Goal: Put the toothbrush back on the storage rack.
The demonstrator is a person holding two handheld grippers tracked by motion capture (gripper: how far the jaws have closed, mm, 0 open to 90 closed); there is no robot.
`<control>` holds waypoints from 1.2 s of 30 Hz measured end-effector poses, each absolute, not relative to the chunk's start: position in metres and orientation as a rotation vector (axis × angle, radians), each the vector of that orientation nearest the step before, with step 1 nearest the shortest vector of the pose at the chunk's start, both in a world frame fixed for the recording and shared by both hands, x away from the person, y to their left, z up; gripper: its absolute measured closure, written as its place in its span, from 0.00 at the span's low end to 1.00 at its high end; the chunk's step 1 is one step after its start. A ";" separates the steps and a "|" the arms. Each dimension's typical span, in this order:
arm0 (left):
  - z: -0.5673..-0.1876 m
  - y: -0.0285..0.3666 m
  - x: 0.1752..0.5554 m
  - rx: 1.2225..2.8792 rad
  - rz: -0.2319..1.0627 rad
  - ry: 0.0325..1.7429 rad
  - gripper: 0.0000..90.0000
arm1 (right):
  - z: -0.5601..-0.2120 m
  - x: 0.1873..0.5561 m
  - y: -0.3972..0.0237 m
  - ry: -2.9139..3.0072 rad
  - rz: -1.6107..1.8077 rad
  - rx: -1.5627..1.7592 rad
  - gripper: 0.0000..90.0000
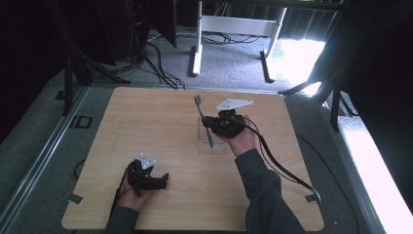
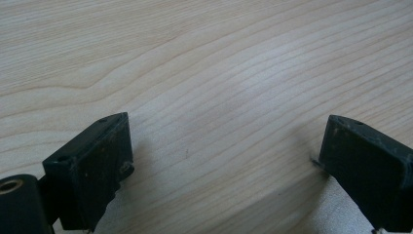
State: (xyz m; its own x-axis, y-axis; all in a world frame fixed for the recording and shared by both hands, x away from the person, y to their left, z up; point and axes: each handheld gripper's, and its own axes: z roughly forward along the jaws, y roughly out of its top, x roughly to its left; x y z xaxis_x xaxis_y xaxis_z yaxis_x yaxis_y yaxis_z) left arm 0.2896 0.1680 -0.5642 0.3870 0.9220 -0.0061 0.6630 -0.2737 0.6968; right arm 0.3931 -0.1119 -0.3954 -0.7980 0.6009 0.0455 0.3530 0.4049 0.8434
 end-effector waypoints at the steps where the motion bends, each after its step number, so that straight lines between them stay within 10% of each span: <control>1: -0.564 0.168 0.290 2.032 0.542 1.355 0.06 | -0.395 0.393 -0.112 2.393 1.345 0.835 0.91; 36: -0.564 0.168 0.290 2.030 0.543 1.355 0.06 | -0.397 0.408 -0.114 2.277 1.385 0.893 0.91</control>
